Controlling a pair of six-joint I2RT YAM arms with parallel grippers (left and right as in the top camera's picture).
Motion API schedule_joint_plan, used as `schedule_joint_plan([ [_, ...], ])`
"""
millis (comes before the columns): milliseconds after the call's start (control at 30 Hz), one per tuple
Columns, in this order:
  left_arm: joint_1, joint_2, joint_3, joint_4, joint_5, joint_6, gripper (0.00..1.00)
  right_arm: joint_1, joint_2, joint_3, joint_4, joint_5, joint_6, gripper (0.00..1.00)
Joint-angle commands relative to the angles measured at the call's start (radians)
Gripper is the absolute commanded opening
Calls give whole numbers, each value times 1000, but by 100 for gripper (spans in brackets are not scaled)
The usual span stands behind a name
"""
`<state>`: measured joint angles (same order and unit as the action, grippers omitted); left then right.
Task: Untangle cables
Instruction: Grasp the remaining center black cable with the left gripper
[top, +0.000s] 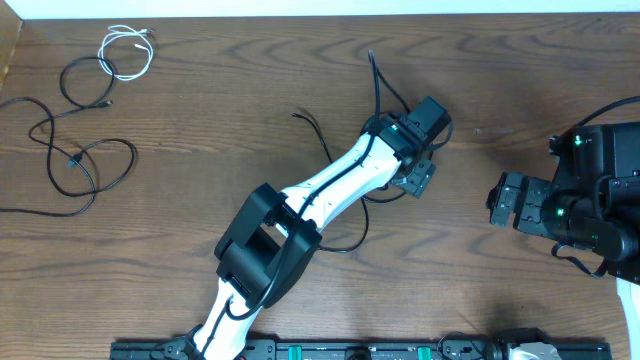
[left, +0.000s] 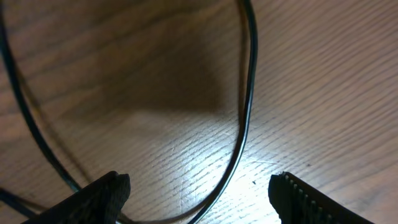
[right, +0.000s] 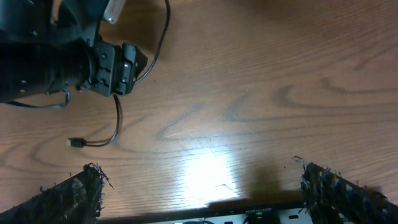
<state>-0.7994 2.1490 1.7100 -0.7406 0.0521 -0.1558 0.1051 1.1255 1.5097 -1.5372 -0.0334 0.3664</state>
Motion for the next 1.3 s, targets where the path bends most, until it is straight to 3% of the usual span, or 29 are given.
schedule_joint_plan([
  [0, 4, 21, -39, 8, -16, 6, 76, -6, 0, 5, -2, 5, 6, 99],
  [500, 4, 21, -161, 66, -16, 6, 73, -6, 0, 5, -1, 5, 6, 99],
  [600, 4, 21, -173, 66, -14, 6, 66, -6, 0, 5, -2, 5, 6, 99],
  [800, 2, 21, -187, 65, 97, 48, 64, -6, 0, 5, -2, 5, 6, 99],
  [933, -1, 21, -207, 65, 97, 63, 64, -6, 0, 5, -2, 5, 6, 99],
  [1100, -1, 21, -238, 66, 93, 67, 51, -6, 0, 5, -2, 5, 6, 99],
  [1267, -1, 21, -245, 65, 86, 66, 21, -6, 0, 5, -2, 5, 6, 99],
])
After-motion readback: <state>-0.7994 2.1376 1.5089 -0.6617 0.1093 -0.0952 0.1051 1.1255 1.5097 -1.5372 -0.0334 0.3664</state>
